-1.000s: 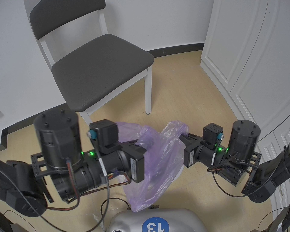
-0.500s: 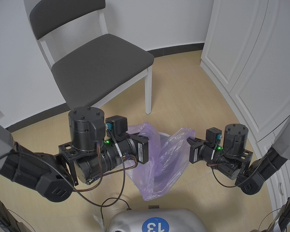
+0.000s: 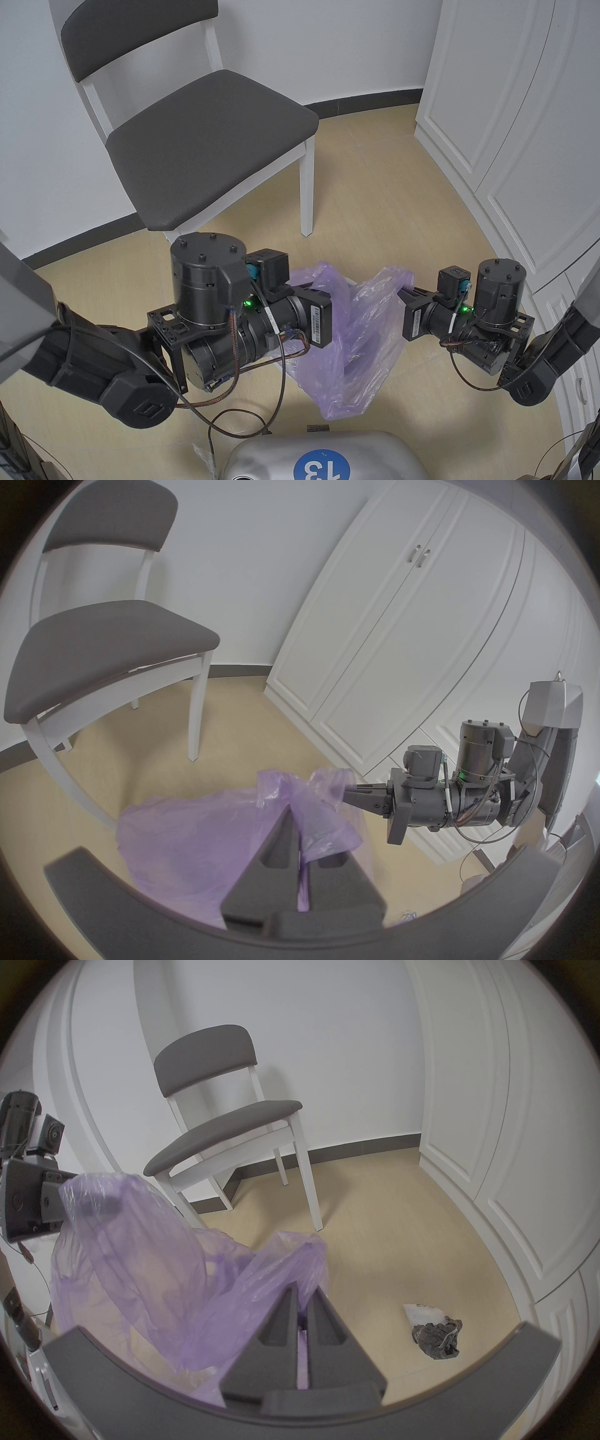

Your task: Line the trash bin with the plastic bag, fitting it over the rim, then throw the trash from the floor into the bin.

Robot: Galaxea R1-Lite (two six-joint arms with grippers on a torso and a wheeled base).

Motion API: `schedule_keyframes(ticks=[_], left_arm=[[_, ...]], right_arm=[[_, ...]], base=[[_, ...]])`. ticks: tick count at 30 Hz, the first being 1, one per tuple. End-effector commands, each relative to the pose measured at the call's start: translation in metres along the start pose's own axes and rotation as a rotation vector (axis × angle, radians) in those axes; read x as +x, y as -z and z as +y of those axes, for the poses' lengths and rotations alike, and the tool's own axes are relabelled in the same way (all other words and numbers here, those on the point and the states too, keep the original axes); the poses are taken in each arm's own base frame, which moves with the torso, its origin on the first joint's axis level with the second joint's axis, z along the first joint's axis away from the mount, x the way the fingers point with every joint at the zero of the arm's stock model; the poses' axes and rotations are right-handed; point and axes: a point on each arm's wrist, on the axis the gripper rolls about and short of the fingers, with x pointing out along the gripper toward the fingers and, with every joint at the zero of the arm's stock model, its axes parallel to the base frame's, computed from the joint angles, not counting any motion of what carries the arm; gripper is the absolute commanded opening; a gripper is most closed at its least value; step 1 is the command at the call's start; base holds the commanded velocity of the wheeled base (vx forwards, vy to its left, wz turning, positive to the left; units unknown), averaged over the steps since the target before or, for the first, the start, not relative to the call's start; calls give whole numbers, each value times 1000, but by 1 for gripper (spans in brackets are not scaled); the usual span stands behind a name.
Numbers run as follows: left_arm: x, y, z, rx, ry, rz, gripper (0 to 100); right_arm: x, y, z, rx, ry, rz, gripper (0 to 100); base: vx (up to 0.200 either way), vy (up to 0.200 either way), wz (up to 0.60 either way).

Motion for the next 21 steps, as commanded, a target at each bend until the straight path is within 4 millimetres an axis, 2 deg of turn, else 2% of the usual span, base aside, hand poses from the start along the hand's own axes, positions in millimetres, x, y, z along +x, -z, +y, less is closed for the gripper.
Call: schedule_keyframes(ticks=[1, 7, 12, 13, 19, 21], left_arm=[[-2, -2, -5, 0, 14, -8, 0], [4, 5, -1, -40, 8, 11, 0], [12, 11, 10, -87, -21, 13, 0], [16, 12, 20, -95, -38, -7, 0], [26, 20, 54, -139, -55, -12, 0], [29, 23, 59, -180, -45, -10, 0]], right_arm=[[-15, -7, -2, -2, 0, -21, 0], [-14, 0, -3, -28, 2, 8, 0], [-2, 7, -1, -28, 3, 28, 0], [6, 12, -1, -30, 3, 45, 0], [23, 10, 3, -25, -15, 29, 0], [26, 9, 5, -26, -24, 31, 0]], base=[[0, 0, 0], [0, 0, 0], [0, 0, 0], [0, 0, 0], [0, 0, 0], [0, 0, 0]])
